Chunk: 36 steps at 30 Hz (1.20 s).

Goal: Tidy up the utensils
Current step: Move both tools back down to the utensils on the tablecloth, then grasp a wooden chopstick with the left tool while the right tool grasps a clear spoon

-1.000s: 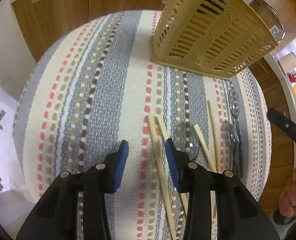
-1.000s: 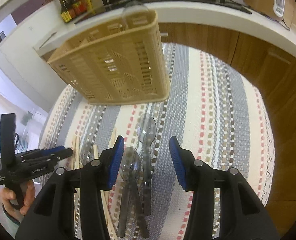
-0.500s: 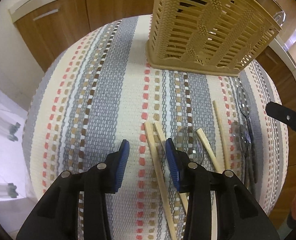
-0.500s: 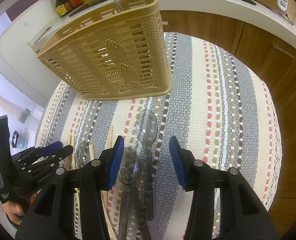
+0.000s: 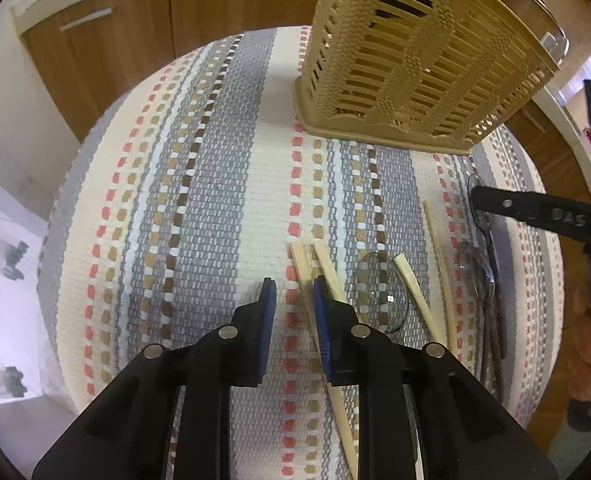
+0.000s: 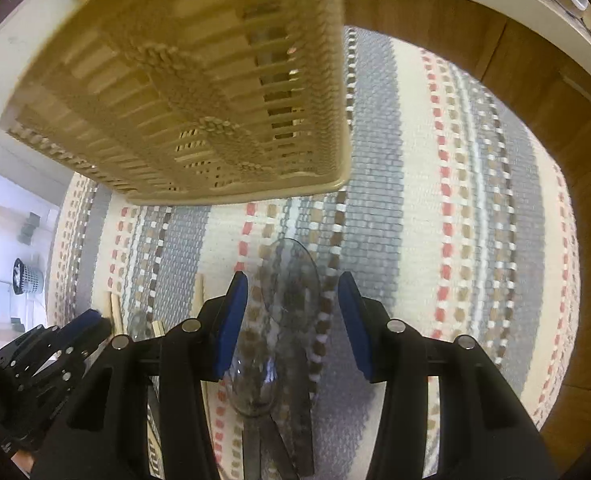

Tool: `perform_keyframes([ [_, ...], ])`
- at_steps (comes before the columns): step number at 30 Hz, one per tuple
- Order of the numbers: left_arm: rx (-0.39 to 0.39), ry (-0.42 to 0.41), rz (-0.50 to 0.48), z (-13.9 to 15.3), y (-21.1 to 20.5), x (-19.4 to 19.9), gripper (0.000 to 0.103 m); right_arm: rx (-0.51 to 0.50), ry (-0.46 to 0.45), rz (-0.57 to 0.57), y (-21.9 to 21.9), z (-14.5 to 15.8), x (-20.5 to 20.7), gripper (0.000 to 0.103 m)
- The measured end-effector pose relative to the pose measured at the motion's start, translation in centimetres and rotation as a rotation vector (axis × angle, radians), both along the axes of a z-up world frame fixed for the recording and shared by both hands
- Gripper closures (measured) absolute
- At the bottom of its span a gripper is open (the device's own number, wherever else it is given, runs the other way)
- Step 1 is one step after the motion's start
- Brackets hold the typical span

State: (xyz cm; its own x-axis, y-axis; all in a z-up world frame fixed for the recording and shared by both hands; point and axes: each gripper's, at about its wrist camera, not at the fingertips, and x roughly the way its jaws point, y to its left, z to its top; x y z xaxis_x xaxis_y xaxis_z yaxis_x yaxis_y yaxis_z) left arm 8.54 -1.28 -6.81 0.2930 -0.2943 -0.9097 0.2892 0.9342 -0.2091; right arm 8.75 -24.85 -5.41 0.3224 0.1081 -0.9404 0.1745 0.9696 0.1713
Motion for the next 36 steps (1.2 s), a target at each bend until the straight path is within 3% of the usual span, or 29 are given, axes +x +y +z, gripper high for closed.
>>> perform_keyframes([
  [4, 0.021, -0.002, -0.011, 0.1, -0.3, 0.1, 0.085, -0.034, 0.002, 0.004, 0.5, -0.3, 0.4, 0.059],
  [7, 0.025, -0.002, -0.016, 0.1, -1.3, 0.2, 0.075, -0.056, 0.007, 0.005, 0.8, -0.4, 0.7, 0.059],
  [12, 0.089, -0.049, -0.006, 0.0, -2.9, -0.2, 0.072, -0.106, 0.015, 0.017, 1.7, -0.6, 1.1, 0.059],
  [18, 0.098, -0.064, -0.011, 0.0, -4.0, -0.4, 0.088, -0.155, 0.020, 0.027, 3.3, -1.0, 1.2, 0.059],
  [26, 0.079, -0.058, -0.017, 0.0, -4.0, -0.6, 0.091, -0.164, 0.012, 0.037, 4.7, -1.6, 0.8, 0.063],
  [31, 0.066, -0.048, -0.026, 0.1, -3.4, -0.3, 0.092, -0.174, 0.011, 0.034, 3.9, -1.2, 0.3, 0.073],
  [33, 0.065, -0.053, -0.024, 0.3, -3.1, -0.2, 0.103, -0.158, 0.009, 0.039, 2.7, -1.0, 0.2, 0.073],
  [36, 0.041, -0.028, -0.026, 0.3, -2.2, 0.4, 0.103, -0.157, 0.007, 0.044, 2.4, -0.7, 0.0, 0.073],
])
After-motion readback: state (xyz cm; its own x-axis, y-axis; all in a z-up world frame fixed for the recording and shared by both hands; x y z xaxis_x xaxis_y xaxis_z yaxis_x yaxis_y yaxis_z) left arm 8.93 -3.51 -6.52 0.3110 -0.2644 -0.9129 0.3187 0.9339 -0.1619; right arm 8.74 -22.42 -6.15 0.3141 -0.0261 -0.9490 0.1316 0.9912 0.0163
